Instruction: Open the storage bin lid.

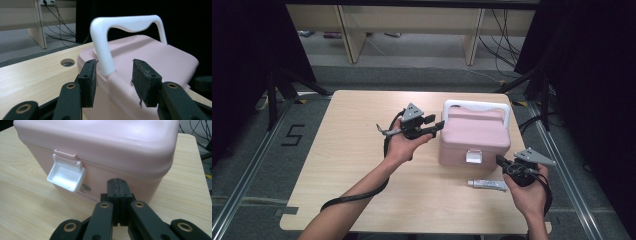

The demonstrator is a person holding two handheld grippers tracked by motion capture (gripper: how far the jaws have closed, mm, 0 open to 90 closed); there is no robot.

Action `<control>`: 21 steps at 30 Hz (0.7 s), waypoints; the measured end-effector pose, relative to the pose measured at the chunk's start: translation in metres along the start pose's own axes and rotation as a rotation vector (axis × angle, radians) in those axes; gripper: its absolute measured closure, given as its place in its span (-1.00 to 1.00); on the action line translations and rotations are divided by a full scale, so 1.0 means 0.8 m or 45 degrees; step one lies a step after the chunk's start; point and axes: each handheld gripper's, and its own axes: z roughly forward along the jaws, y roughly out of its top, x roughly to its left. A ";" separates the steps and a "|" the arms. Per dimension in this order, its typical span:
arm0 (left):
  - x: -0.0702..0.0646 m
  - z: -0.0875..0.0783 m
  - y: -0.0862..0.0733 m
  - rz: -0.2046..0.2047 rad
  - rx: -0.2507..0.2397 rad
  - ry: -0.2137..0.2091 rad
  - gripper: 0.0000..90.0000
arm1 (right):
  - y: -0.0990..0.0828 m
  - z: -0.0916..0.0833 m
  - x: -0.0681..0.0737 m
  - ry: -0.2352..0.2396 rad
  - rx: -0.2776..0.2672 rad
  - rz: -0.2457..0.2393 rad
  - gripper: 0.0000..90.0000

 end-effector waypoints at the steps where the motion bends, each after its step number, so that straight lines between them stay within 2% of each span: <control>1: 0.001 0.003 0.002 -0.007 0.004 0.002 0.20 | 0.000 0.000 0.002 0.004 0.006 0.023 1.00; 2: 0.001 0.007 0.005 -0.020 0.001 -0.002 0.19 | 0.001 0.000 -0.001 -0.003 0.003 -0.031 1.00; 3: 0.002 0.009 0.007 -0.025 0.002 -0.001 0.19 | 0.001 0.000 -0.001 -0.009 -0.002 -0.037 1.00; 5: 0.003 0.015 0.012 -0.034 -0.003 0.004 0.19 | 0.002 0.001 0.000 -0.008 -0.002 -0.038 1.00; 6: 0.004 0.018 0.014 -0.036 0.002 0.012 0.19 | 0.002 0.000 0.005 -0.001 0.021 0.018 1.00; 8: 0.007 0.025 0.018 -0.033 0.014 0.026 0.19 | 0.002 0.002 0.001 -0.008 0.004 -0.042 1.00; 9: 0.008 0.027 0.019 -0.033 0.017 0.035 0.19 | 0.002 0.004 0.002 0.022 0.000 -0.020 1.00; 12: 0.011 0.034 0.022 -0.061 0.027 0.040 0.19 | 0.002 0.002 0.002 -0.007 -0.008 -0.040 1.00; 13: 0.012 0.037 0.023 -0.062 0.029 0.043 0.19 | 0.001 0.002 0.006 0.017 0.005 0.026 1.00; 14: 0.012 0.039 0.023 -0.073 0.031 0.037 0.19 | 0.000 0.001 0.005 0.010 0.017 0.012 1.00; 15: 0.012 0.040 0.024 -0.081 0.033 0.031 0.19 | 0.000 0.003 0.001 0.006 0.001 -0.040 1.00; 18: 0.014 0.045 0.024 -0.103 0.050 0.009 0.21 | 0.000 0.001 -0.001 -0.002 0.005 -0.036 1.00; 19: 0.016 0.047 0.024 -0.098 0.058 0.012 0.22 | -0.001 0.000 0.003 0.004 0.021 0.016 1.00; 20: 0.017 0.049 0.024 -0.099 0.061 0.018 0.23 | -0.001 0.000 -0.002 0.005 0.005 -0.033 1.00; 21: 0.018 0.050 0.024 -0.115 0.060 0.013 0.23 | -0.001 0.000 -0.002 -0.005 0.006 -0.033 1.00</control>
